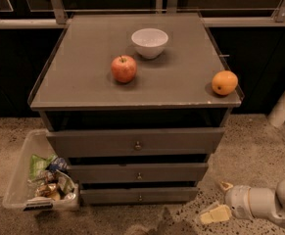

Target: Open bottom drawer

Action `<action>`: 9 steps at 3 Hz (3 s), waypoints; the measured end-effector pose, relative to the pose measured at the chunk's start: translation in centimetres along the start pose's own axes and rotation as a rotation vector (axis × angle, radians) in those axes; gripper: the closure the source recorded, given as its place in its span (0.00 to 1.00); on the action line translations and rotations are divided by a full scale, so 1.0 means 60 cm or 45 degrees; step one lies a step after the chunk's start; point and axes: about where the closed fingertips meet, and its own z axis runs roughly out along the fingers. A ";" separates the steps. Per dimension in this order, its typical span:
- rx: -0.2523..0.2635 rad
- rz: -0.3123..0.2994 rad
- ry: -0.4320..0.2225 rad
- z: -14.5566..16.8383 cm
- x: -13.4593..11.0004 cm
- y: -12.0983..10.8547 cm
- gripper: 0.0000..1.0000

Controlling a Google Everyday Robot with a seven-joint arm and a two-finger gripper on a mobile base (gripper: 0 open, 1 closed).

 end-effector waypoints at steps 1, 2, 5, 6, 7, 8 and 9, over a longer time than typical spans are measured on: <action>-0.088 -0.017 -0.110 0.063 0.027 -0.037 0.00; -0.181 0.002 -0.142 0.123 0.055 -0.064 0.00; -0.149 0.002 -0.208 0.178 0.088 -0.100 0.00; -0.156 0.011 -0.228 0.219 0.113 -0.132 0.00; -0.181 0.054 -0.213 0.259 0.135 -0.158 0.00; -0.180 0.055 -0.214 0.263 0.136 -0.162 0.00; -0.158 0.097 -0.220 0.284 0.162 -0.171 0.00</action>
Offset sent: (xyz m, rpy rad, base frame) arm 0.0477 0.0261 -0.1291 0.2445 0.0113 0.0988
